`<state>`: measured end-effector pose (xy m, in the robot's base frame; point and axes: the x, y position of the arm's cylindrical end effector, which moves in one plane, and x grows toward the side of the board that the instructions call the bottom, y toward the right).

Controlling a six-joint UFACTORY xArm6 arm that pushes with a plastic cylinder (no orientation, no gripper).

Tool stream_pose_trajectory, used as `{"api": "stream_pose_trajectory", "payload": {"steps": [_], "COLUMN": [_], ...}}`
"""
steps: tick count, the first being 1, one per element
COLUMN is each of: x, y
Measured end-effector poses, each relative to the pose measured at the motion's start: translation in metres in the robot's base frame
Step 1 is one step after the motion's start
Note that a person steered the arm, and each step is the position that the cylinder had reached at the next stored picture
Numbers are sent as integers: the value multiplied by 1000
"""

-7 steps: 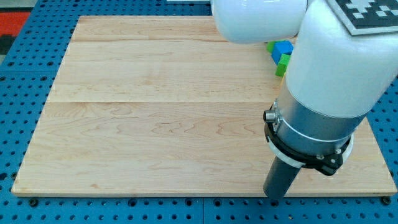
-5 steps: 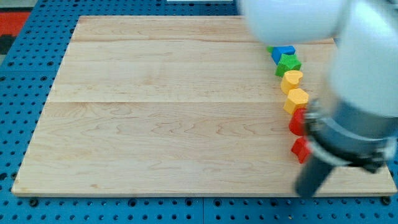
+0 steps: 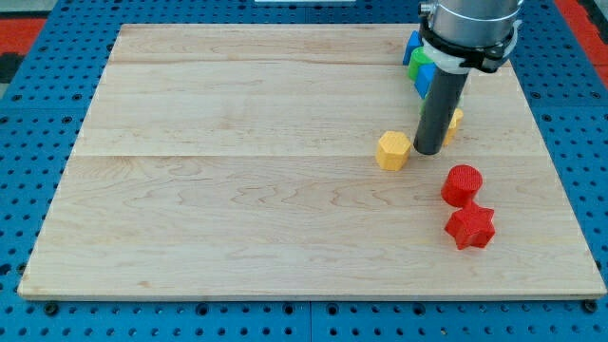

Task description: Move both the yellow blocks to the left

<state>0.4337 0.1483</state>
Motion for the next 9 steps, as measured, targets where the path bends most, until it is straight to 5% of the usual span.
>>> {"api": "stream_pose_trajectory", "payload": {"steps": [4, 6, 8, 9], "x": [-11, -32, -28, -30], "y": [89, -38, 22, 109]}}
